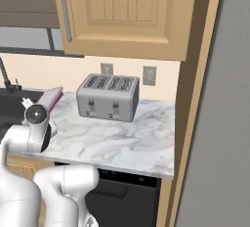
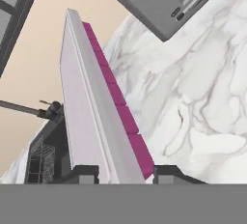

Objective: The ice cube tray has been filled with water. Take the tray and place it in the freezer to make ice. Close the freezer door after placing the tray.

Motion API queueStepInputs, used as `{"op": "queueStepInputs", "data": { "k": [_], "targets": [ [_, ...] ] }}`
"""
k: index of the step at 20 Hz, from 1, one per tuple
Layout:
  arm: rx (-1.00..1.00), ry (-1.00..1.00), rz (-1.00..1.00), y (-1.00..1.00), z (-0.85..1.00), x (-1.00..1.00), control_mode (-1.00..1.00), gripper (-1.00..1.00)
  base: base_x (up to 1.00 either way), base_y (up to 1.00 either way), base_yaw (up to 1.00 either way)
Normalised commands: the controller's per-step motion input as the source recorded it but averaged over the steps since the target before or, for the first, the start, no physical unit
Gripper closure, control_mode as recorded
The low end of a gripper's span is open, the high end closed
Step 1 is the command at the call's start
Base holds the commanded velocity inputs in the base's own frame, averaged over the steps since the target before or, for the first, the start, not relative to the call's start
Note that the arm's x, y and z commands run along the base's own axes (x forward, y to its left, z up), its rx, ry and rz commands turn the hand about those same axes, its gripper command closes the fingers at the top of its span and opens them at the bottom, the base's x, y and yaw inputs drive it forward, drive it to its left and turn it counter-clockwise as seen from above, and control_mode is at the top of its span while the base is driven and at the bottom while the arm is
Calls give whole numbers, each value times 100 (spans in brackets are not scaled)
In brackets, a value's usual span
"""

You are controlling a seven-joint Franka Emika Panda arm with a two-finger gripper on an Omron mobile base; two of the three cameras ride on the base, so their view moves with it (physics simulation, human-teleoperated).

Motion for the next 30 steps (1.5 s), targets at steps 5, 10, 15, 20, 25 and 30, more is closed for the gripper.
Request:
{"op": "queueStepInputs", "data": {
  "k": [5,10,15,20,25,30],
  "targets": [
    [8,0,4,0,64,-31,-100,100,0,0,0],
    [10,0,2,-9,70,-38,-100,100,0,0,0],
    [9,0,1,-19,69,-41,-100,100,0,0,0],
    [9,0,0,-38,47,-35,-100,100,0,0,0],
    [3,0,0,-37,8,-37,-100,100,0,0,0],
    [0,-6,0,-41,0,-50,-100,100,0,0,0]
  ]
}}
